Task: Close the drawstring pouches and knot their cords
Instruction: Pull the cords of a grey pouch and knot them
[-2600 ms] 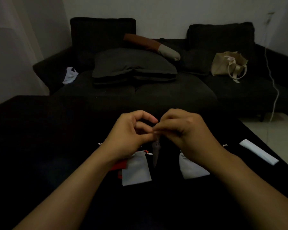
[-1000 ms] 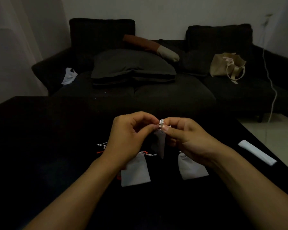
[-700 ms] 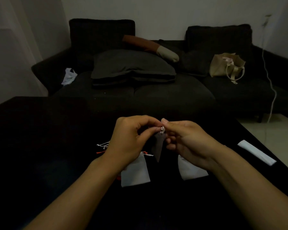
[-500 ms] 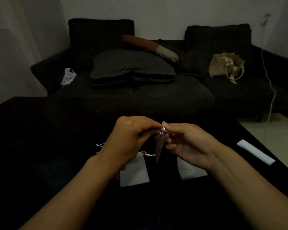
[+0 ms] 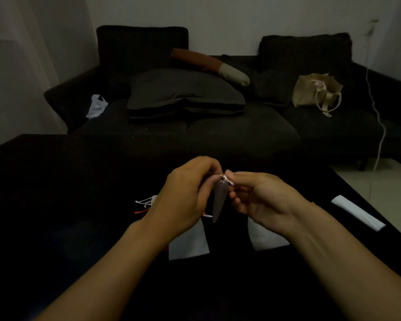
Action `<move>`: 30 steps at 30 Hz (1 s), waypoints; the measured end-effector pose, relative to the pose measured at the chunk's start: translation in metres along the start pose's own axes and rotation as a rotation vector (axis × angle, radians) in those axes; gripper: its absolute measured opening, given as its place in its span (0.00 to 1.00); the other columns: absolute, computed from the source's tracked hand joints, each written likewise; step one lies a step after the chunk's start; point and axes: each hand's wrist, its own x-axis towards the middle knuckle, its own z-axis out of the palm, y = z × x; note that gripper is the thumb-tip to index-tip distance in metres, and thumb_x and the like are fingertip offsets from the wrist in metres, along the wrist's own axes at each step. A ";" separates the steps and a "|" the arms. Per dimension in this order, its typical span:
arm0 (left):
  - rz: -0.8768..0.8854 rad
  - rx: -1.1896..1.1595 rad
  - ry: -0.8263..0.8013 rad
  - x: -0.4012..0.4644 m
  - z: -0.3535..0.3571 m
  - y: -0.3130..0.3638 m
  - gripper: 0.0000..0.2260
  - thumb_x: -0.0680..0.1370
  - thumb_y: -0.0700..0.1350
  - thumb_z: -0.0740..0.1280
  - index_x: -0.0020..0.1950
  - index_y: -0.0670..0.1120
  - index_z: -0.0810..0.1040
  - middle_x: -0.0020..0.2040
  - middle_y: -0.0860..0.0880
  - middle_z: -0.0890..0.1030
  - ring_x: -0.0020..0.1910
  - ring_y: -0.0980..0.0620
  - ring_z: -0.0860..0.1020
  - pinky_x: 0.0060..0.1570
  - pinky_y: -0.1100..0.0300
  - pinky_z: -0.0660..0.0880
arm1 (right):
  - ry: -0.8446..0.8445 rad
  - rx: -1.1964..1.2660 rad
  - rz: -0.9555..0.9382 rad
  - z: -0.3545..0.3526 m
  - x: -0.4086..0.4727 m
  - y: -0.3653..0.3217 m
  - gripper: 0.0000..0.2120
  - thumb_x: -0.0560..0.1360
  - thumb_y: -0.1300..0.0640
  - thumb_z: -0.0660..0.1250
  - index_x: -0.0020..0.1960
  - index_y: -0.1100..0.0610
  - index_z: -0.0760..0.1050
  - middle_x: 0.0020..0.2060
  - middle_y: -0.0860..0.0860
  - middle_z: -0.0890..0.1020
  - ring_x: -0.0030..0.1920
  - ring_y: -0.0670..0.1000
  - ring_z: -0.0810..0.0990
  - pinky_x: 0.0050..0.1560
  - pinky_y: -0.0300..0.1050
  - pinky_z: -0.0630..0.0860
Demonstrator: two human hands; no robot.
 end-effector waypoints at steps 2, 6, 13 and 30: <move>-0.131 -0.071 0.006 0.000 0.005 0.000 0.05 0.81 0.41 0.62 0.51 0.51 0.74 0.44 0.54 0.79 0.41 0.55 0.79 0.39 0.60 0.76 | 0.069 -0.124 -0.119 0.000 -0.001 -0.001 0.09 0.79 0.58 0.66 0.45 0.61 0.81 0.34 0.51 0.77 0.33 0.44 0.74 0.34 0.34 0.72; -0.218 -0.177 0.056 0.001 0.009 0.002 0.04 0.82 0.40 0.62 0.50 0.48 0.74 0.43 0.51 0.80 0.39 0.55 0.79 0.36 0.66 0.73 | 0.196 -0.281 -0.314 -0.002 -0.002 -0.002 0.10 0.78 0.61 0.66 0.43 0.65 0.81 0.33 0.54 0.77 0.32 0.44 0.73 0.32 0.32 0.72; -0.295 -0.297 0.106 0.002 0.015 0.003 0.04 0.82 0.41 0.63 0.49 0.47 0.77 0.42 0.51 0.81 0.39 0.56 0.80 0.36 0.66 0.75 | 0.227 -0.364 -0.381 -0.008 0.001 -0.001 0.10 0.78 0.59 0.68 0.40 0.59 0.82 0.32 0.52 0.79 0.33 0.44 0.75 0.33 0.36 0.74; -0.621 0.478 -0.612 -0.015 0.005 -0.038 0.34 0.67 0.61 0.76 0.68 0.52 0.69 0.64 0.51 0.72 0.62 0.49 0.72 0.59 0.52 0.75 | 0.125 -1.351 0.114 -0.055 0.038 0.041 0.14 0.68 0.45 0.78 0.38 0.56 0.80 0.36 0.50 0.82 0.41 0.49 0.82 0.38 0.42 0.74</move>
